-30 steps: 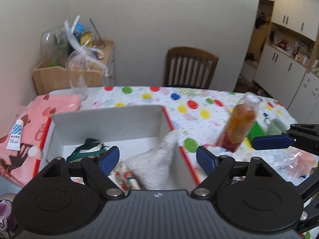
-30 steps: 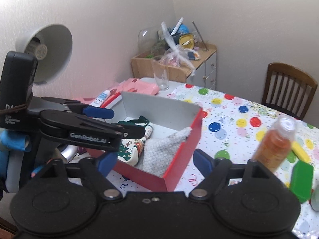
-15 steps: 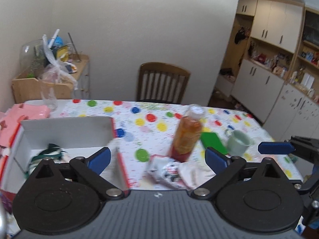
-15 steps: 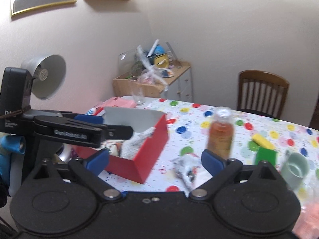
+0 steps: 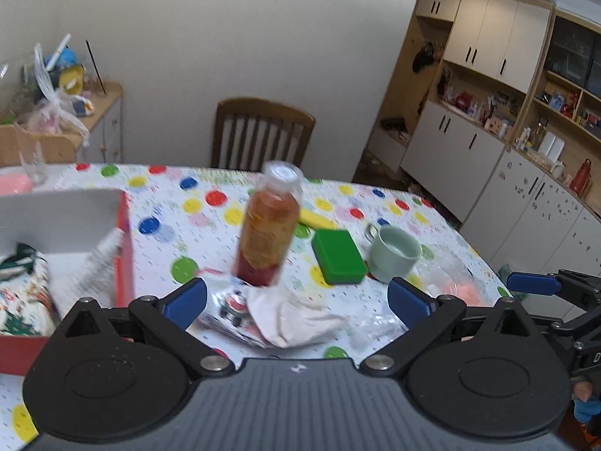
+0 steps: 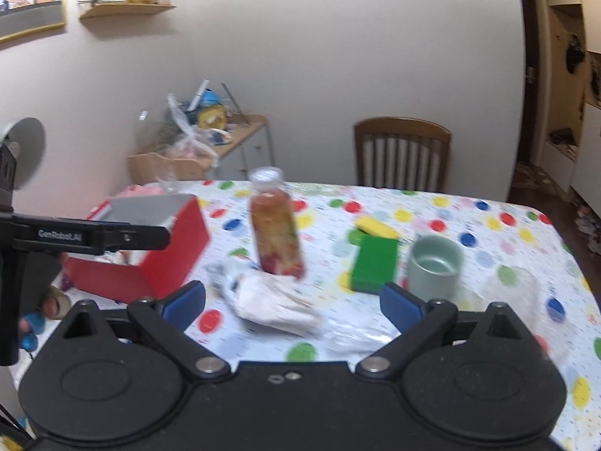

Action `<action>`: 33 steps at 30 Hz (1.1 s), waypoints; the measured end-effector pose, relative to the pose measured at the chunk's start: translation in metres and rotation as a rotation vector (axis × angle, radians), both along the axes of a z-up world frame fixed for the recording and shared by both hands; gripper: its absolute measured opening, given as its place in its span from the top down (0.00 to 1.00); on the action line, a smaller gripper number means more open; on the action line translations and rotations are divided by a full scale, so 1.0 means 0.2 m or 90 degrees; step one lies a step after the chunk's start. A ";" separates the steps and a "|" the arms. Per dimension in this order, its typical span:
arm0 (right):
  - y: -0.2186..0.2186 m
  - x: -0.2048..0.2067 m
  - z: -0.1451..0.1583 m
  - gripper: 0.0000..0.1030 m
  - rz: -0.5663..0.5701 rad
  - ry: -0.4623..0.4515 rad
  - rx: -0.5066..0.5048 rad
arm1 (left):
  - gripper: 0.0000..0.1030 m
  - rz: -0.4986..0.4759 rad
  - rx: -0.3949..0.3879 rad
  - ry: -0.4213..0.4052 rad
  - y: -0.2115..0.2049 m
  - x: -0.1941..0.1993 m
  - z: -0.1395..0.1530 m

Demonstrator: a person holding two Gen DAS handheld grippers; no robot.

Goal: Organize soft objects
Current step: 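Move both tools back over the white glove and plastic bag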

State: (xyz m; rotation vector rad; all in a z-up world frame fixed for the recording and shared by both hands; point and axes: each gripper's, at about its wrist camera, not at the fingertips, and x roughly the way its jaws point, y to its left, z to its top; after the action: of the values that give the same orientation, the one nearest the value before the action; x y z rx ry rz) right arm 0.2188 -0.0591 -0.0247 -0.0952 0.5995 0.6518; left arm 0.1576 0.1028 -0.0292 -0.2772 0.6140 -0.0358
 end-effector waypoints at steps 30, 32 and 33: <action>0.04 0.53 -0.59 0.22 0.170 0.078 -0.192 | 0.00 0.004 0.066 0.149 -0.22 0.46 -0.52; 0.07 0.56 -0.62 0.23 0.180 0.076 -0.216 | 0.01 0.008 0.069 0.152 -0.21 0.48 -0.54; 0.08 0.58 -0.64 0.24 0.184 0.074 -0.229 | 0.01 0.012 0.073 0.151 -0.21 0.48 -0.55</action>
State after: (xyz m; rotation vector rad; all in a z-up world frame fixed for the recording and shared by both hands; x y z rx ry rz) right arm 0.3342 -0.0433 -0.1522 -0.4892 0.8203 0.8267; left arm 0.2544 0.0607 -0.1386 -0.1765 0.8456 0.0511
